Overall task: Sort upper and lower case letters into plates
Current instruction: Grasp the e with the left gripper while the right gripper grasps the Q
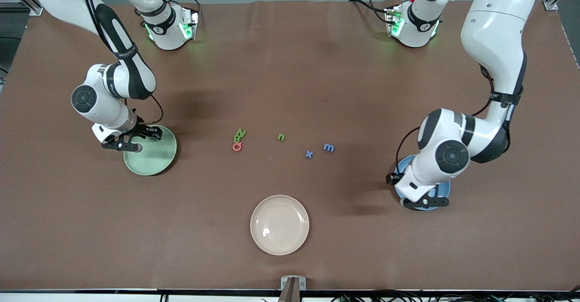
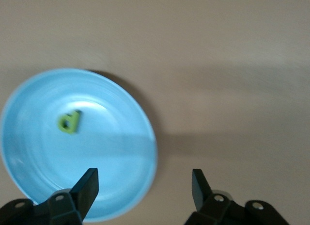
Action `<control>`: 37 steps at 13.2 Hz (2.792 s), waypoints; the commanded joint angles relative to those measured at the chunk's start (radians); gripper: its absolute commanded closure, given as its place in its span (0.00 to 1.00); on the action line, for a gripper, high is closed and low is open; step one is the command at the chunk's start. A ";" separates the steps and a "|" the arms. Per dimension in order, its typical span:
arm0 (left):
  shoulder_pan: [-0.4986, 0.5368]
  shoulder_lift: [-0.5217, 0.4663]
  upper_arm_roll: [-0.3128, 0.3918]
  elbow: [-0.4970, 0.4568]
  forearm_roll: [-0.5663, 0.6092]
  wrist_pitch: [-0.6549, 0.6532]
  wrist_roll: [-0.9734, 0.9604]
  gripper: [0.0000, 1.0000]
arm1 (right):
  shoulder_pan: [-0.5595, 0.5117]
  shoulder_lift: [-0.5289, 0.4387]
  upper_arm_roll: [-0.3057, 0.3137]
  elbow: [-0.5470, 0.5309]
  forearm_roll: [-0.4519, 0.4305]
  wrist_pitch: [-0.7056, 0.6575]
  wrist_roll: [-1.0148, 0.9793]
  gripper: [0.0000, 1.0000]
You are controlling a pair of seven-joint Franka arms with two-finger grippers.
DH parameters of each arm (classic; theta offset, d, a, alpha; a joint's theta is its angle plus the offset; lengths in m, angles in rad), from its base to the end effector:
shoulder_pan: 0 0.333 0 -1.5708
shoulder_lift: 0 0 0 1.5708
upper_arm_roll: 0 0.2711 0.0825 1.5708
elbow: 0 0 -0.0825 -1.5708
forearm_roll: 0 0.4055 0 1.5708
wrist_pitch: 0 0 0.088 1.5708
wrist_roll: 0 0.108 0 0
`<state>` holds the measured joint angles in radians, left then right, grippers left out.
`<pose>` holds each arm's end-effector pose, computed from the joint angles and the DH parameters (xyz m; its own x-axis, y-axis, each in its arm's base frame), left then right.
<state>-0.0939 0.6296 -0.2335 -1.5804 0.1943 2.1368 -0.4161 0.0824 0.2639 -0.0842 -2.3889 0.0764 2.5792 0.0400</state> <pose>0.6537 -0.1975 0.2231 0.9990 0.0202 -0.0404 0.0186 -0.9990 -0.0411 0.4936 -0.0050 0.1402 0.9918 -0.1049 -0.0729 -0.1060 -0.9943 -0.0111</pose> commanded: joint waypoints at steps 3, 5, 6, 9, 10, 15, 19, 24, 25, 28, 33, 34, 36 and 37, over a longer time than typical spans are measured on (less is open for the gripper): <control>0.007 -0.080 -0.076 -0.150 0.013 0.078 -0.185 0.01 | 0.000 -0.057 0.029 0.125 0.016 -0.223 0.026 0.00; -0.030 -0.068 -0.090 -0.151 0.011 0.092 -0.335 0.01 | 0.064 -0.051 0.029 0.157 0.074 -0.225 0.079 0.00; -0.050 -0.058 -0.090 -0.164 0.014 0.109 -0.436 0.01 | 0.110 -0.045 0.029 0.177 0.098 -0.220 0.136 0.00; -0.118 -0.059 -0.090 -0.223 0.014 0.187 -0.697 0.01 | 0.248 0.004 0.029 0.237 0.102 -0.174 0.314 0.00; -0.134 -0.059 -0.090 -0.248 0.014 0.224 -0.793 0.01 | 0.293 0.035 0.029 0.252 0.102 -0.136 0.390 0.00; -0.224 -0.053 -0.086 -0.316 0.016 0.351 -1.191 0.12 | 0.434 0.204 0.027 0.401 0.098 -0.080 0.598 0.00; -0.237 -0.019 -0.086 -0.306 0.016 0.356 -1.314 0.15 | 0.491 0.293 0.023 0.430 0.085 0.013 0.618 0.01; -0.244 -0.008 -0.083 -0.305 0.016 0.368 -1.333 0.22 | 0.504 0.305 0.020 0.421 0.039 0.019 0.618 0.10; -0.245 -0.007 -0.081 -0.305 0.016 0.383 -1.334 0.22 | 0.505 0.310 0.020 0.419 0.040 0.019 0.618 0.14; -0.245 0.013 -0.079 -0.297 0.017 0.402 -1.333 0.26 | 0.517 0.310 0.018 0.399 0.037 0.018 0.618 0.29; -0.244 0.027 -0.079 -0.294 0.054 0.402 -1.334 0.36 | 0.530 0.305 0.018 0.376 0.037 0.013 0.620 0.35; -0.244 0.028 -0.079 -0.294 0.054 0.402 -1.334 0.38 | 0.530 0.304 0.020 0.375 0.037 0.010 0.620 0.41; -0.244 0.030 -0.079 -0.293 0.054 0.402 -1.334 0.45 | 0.530 0.298 0.020 0.369 0.039 0.006 0.620 0.50; -0.244 0.030 -0.079 -0.293 0.056 0.402 -1.334 0.49 | 0.530 0.292 0.020 0.361 0.039 0.006 0.621 0.57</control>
<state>-0.3278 0.6529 -0.3207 -1.8839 0.2236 2.5287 -1.7279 0.5946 0.5737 -0.0581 -1.9834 0.1195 2.5856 0.6409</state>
